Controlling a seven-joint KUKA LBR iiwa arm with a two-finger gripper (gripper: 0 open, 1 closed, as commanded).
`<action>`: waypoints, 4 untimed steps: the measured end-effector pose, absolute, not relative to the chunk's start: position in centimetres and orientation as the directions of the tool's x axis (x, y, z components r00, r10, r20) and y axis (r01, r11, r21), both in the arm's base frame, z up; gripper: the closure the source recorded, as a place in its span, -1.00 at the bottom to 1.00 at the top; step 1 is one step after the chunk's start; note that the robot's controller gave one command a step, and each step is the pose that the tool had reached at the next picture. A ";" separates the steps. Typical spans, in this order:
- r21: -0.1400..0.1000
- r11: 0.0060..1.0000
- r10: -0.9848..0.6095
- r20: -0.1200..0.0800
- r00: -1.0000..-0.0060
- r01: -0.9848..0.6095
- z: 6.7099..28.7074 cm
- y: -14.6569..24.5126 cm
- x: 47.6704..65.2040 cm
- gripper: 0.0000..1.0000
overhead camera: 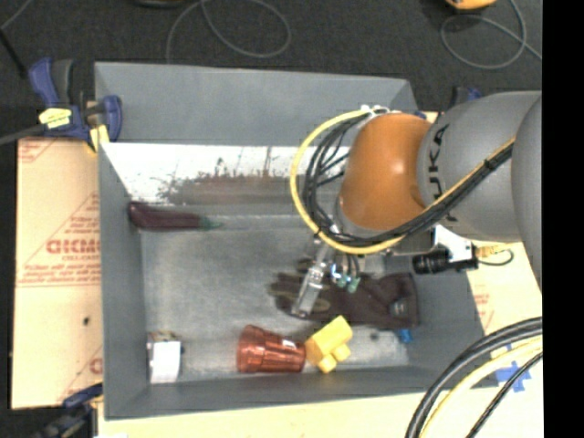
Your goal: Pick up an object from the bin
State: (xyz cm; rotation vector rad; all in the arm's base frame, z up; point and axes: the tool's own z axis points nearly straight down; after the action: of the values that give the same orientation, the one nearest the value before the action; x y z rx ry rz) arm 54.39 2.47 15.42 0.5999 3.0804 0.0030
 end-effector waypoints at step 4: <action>0.003 0.906 0.424 -0.006 -0.906 0.424 10.0 -0.9 54.6 1.00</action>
Offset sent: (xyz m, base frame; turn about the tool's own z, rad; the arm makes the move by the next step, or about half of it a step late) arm -0.0055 -0.0318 -0.0404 0.1833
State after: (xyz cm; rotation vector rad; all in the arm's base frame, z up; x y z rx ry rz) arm 54.62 -0.90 9.95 0.6801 3.0605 0.0024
